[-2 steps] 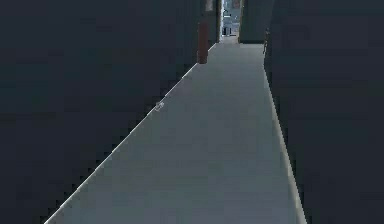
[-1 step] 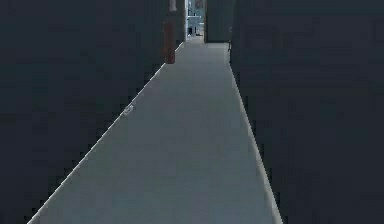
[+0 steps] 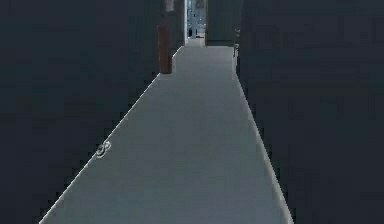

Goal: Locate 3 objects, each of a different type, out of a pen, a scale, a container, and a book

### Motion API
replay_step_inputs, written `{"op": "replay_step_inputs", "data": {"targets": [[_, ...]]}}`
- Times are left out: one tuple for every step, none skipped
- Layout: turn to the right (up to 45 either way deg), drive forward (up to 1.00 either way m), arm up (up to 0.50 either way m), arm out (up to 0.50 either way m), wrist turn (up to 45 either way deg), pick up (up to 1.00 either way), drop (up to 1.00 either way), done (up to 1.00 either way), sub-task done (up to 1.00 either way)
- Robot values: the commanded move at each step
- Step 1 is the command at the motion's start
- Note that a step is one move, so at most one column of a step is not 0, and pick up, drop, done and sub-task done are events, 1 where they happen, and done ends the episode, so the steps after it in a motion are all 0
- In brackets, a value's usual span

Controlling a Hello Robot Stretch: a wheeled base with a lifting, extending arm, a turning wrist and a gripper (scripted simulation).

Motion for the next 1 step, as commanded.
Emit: {"op": "replay_step_inputs", "data": {"targets": [[0.0, 1.0, 0.0, 0.0, 0.0, 0.0, 0.0, 0.0, 0.0]]}}
